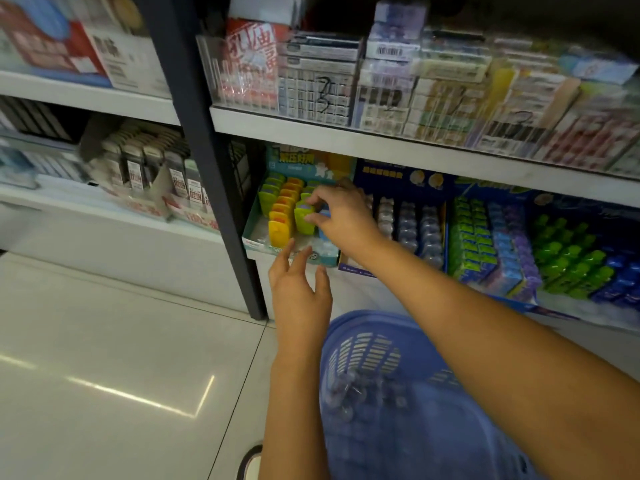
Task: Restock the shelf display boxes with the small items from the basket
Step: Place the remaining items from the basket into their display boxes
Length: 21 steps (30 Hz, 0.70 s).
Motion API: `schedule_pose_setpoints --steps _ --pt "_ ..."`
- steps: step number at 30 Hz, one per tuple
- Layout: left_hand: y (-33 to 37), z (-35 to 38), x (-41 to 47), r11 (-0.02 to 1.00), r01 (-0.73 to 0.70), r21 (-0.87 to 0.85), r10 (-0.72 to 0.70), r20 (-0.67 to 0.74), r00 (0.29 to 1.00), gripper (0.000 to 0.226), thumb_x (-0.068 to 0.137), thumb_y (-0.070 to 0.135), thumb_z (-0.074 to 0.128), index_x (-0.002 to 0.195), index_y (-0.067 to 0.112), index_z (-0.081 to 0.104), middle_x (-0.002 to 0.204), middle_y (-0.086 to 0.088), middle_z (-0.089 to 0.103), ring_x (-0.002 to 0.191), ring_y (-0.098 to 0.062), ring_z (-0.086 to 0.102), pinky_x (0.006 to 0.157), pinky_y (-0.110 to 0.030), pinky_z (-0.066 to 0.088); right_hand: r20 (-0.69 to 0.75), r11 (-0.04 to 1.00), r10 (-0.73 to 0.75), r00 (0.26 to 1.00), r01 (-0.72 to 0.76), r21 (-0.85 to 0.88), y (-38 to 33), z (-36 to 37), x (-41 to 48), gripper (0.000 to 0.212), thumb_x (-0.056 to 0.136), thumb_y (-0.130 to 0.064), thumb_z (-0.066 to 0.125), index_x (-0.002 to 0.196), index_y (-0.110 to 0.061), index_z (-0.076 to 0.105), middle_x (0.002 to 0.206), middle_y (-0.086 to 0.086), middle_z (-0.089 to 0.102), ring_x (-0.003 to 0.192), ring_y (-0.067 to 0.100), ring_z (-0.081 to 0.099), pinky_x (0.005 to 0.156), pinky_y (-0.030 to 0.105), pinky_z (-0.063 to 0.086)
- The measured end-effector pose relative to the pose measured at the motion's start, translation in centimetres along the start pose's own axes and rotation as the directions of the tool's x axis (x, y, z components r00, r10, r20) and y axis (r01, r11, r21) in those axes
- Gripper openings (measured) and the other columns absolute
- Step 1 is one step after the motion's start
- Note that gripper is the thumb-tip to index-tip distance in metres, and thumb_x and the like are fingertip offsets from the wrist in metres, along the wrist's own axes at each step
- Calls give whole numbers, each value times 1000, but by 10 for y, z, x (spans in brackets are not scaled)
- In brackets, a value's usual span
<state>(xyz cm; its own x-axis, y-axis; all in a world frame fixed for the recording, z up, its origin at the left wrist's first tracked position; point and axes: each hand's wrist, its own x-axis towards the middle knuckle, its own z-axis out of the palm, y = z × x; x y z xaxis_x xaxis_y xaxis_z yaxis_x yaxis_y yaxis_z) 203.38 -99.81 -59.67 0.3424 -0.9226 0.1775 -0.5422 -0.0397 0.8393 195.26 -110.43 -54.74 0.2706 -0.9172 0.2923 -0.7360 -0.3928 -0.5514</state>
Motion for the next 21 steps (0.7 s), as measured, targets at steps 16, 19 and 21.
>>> schedule_pose_setpoints --steps 16,19,21 --pt "-11 -12 4 998 -31 -58 35 71 997 35 92 17 58 127 23 58 145 5 37 131 -9 38 97 -11 26 37 957 0 999 11 -290 -5 1 6 29 91 -27 60 114 -10 64 117 12 62 111 27 53 88 30 38" --pt "-12 -12 4 998 -32 -48 36 74 997 36 92 19 59 128 25 58 145 6 37 131 -9 37 99 -16 28 99 907 -35 994 73 -414 -11 2 11 29 92 -24 57 114 -6 62 117 15 60 114 31 50 95 34 35" --pt "-12 -11 5 999 -22 -37 25 72 997 37 92 20 60 128 26 57 146 6 37 133 -10 37 101 -19 30 184 839 -93 978 177 -515 -12 2 11 26 93 -20 55 113 -6 64 117 15 59 117 31 46 101 37 29"
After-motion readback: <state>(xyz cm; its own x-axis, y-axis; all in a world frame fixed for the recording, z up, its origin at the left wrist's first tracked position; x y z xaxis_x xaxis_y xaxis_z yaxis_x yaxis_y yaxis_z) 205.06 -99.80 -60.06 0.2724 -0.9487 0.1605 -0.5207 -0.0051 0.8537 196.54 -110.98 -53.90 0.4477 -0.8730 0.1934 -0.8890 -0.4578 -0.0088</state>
